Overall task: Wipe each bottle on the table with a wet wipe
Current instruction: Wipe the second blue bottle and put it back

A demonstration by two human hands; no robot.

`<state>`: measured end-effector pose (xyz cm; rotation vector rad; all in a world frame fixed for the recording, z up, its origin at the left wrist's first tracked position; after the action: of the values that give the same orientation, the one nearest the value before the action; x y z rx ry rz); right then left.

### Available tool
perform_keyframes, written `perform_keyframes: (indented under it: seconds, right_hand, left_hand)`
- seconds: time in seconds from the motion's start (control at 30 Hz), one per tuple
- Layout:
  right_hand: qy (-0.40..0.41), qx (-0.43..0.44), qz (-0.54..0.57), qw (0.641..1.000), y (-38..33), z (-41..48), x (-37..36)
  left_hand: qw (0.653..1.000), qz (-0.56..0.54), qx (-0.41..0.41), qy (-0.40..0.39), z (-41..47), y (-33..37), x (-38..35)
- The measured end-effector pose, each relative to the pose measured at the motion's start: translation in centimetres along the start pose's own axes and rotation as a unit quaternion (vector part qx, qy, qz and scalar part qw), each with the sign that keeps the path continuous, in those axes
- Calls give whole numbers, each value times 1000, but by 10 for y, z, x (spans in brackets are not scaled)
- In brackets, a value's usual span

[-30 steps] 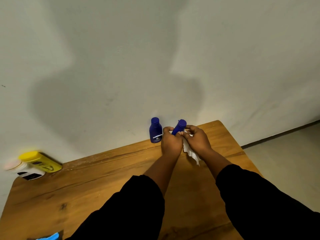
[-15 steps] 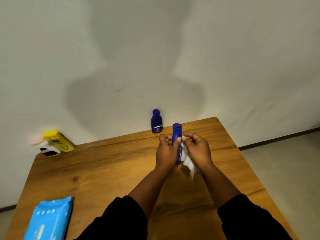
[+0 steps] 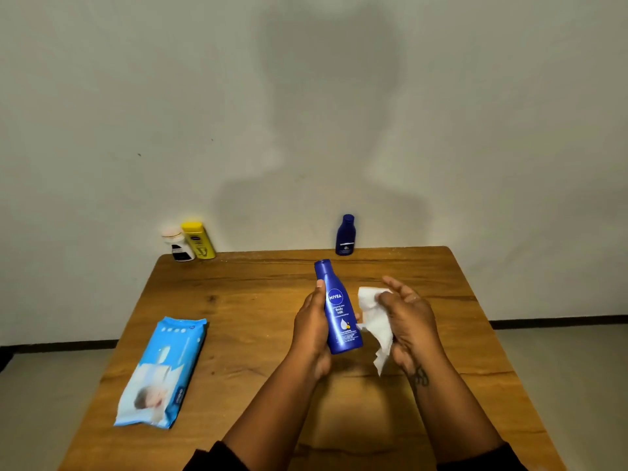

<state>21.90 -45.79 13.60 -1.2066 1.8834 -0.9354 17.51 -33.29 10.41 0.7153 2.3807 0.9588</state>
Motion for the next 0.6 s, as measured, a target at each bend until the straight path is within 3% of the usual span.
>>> perform_keyframes:
  seconds: [0.07, 0.17, 0.23, 0.27, 0.4, 0.6]
  right_hand:
    - [43, 220, -131, 966, -11, -17, -3]
    - [3, 516, -273, 812, -24, -49, -18]
    - [-60, 589, -369, 716, -16, -61, -31]
    - [-78, 594, -398, 695, -9, -65, -35]
    - [-49, 550, -372, 746, 12, -86, -37]
    - [-1, 552, -377, 743, 27, -108, -51]
  left_hand:
    - [1000, -6, 8, 5, -15, 0, 10]
    - [1000, -6, 5, -17, -32, 4, 16]
    - [999, -8, -3, -38, -43, 13, 19]
    - [999, -7, -8, -45, -48, 19, 21]
    - [998, -5, -26, -55, -56, 38, 36]
    - [997, -9, -32, -68, -64, 52, 51]
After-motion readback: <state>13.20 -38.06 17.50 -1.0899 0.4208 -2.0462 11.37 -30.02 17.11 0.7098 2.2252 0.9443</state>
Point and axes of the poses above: each hand's wrist, its own z-axis towards the middle knuckle, its own x-axis out of the back of the hand, y = z × x, the point moved 2 cm from there along z, towards the middle knuckle, and after that the axes turned 15 degrees about y, right-handed, at the moved point
